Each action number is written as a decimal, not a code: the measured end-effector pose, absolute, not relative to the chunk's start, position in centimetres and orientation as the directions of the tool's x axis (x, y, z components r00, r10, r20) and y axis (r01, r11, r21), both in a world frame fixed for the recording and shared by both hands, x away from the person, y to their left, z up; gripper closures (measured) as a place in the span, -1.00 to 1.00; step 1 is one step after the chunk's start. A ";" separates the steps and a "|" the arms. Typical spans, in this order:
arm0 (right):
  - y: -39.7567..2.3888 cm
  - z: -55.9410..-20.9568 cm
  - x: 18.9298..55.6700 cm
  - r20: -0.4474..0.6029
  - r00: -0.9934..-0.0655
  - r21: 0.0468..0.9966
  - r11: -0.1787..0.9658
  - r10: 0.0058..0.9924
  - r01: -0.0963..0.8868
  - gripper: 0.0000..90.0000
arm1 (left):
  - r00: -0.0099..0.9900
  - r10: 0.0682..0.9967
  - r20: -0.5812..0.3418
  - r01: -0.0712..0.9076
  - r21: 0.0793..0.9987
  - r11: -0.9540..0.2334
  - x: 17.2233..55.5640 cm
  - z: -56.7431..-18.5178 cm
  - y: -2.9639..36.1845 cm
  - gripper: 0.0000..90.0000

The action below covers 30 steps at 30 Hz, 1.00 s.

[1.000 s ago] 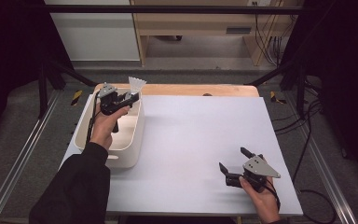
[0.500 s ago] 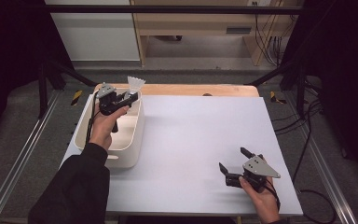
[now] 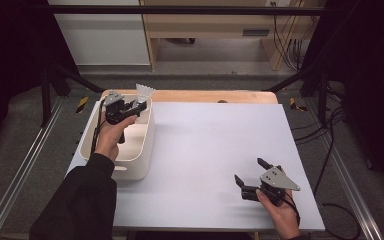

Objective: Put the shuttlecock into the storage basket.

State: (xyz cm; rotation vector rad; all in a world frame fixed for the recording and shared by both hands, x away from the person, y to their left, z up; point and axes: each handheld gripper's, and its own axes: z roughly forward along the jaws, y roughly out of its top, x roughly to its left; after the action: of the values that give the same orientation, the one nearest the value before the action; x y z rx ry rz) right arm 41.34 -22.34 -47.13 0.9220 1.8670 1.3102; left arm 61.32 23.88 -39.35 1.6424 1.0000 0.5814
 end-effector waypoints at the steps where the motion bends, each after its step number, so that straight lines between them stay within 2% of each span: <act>1: -22.4 -47.1 41.3 -0.124 -0.527 0.954 0.247 0.841 0.170 -0.88 | 0.528 0.841 -0.114 0.321 0.944 -0.074 61.3 -39.4 23.9 0.42; 30: -22.4 -47.3 41.4 -0.122 -0.526 0.951 0.251 0.842 0.181 -0.88 | 0.520 0.848 -0.097 0.370 0.921 -0.121 61.5 -40.1 23.8 0.41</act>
State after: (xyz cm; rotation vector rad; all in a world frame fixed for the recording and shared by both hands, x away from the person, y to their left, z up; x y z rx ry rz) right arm 41.39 -22.38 -47.26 0.9309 1.8753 1.3007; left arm 61.47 23.79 -40.05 1.7134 1.0342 0.5710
